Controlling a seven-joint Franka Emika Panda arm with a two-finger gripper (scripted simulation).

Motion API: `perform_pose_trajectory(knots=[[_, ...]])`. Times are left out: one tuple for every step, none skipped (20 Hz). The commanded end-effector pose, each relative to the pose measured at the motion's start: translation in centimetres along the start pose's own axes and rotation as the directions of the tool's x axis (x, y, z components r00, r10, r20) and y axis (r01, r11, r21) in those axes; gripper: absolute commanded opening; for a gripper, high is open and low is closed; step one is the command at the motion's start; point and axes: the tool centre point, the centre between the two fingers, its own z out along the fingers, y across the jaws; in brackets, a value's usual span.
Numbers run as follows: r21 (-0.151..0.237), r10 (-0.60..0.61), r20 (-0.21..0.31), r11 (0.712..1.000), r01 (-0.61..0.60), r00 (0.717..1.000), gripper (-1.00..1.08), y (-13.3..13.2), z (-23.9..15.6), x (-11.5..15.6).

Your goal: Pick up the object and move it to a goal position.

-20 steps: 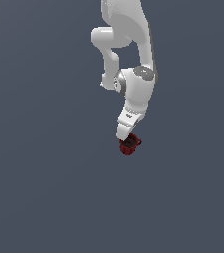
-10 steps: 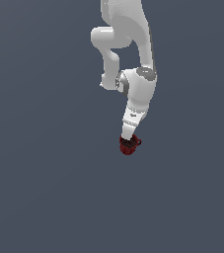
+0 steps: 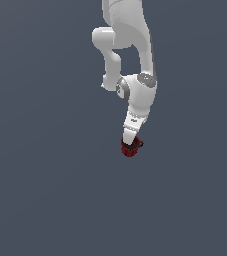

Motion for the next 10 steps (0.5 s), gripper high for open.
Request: perform_pose_trajectory(knots=[[0.0, -0.002, 0.0, 1.0, 0.002, 1.0, 0.28, -0.04, 0.6, -0.01], [0.0, -0.002, 0.0, 1.0, 0.002, 1.0, 0.28, -0.03, 0.7, -0.02], [0.0, -0.002, 0.0, 1.0, 0.002, 1.0, 0.28, -0.05, 0.73, 0.0], [0.0, -0.002, 0.0, 1.0, 0.002, 1.0, -1.0, -0.05, 0.73, 0.0], [0.0, -0.002, 0.0, 1.0, 0.002, 1.0, -1.0, -0.05, 0.73, 0.0], [0.0, -0.002, 0.0, 1.0, 0.002, 1.0, -1.0, -0.05, 0.73, 0.0], [0.0, -0.002, 0.0, 1.0, 0.002, 1.0, -1.0, -0.05, 0.73, 0.0], [0.0, -0.002, 0.0, 1.0, 0.002, 1.0, -1.0, -0.05, 0.73, 0.0], [0.0, -0.002, 0.0, 1.0, 0.002, 1.0, -1.0, -0.05, 0.73, 0.0], [0.0, -0.002, 0.0, 1.0, 0.002, 1.0, -1.0, -0.05, 0.73, 0.0]])
